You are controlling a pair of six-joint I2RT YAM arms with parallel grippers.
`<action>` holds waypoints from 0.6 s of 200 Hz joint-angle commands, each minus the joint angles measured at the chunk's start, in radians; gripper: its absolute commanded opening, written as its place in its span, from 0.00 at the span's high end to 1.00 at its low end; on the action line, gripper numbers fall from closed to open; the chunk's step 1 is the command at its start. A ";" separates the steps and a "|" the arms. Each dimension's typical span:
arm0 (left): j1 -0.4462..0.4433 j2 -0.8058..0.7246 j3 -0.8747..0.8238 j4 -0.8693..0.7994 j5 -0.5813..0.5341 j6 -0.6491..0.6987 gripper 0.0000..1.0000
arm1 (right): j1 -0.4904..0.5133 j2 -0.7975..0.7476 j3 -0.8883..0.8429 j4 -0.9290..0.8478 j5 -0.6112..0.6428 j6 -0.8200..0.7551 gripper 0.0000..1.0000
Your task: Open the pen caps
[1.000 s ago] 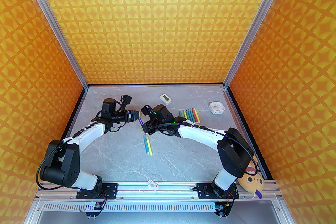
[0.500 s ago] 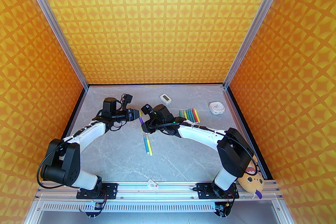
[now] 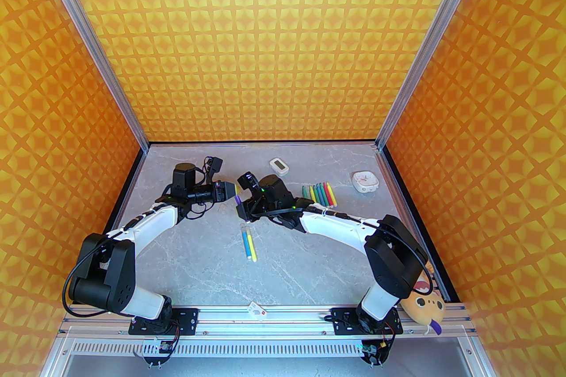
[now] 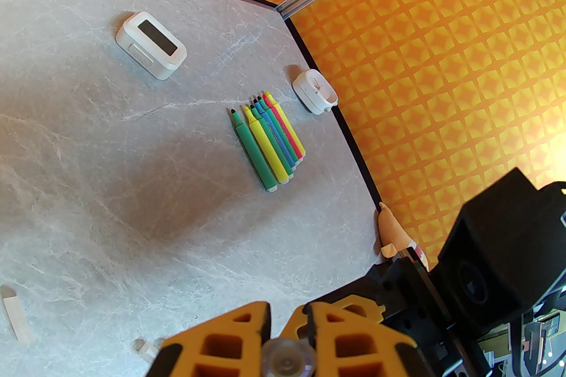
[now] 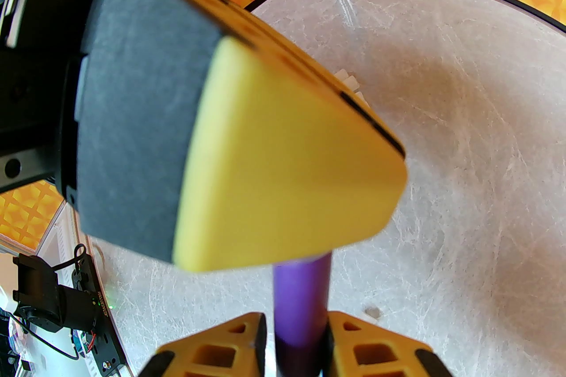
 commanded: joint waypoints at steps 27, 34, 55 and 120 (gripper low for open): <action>-0.001 0.007 0.034 0.037 0.029 -0.027 0.99 | 0.002 0.015 -0.015 0.028 -0.002 0.002 0.80; -0.001 0.006 0.034 0.036 0.029 -0.027 1.00 | 0.002 0.016 -0.018 0.027 -0.002 -0.001 0.82; 0.004 0.003 0.038 0.038 0.029 -0.032 1.00 | 0.002 0.015 -0.026 0.029 0.001 -0.003 0.91; 0.054 -0.010 0.065 0.045 0.007 -0.063 1.00 | 0.002 -0.019 -0.110 0.022 -0.033 -0.031 1.00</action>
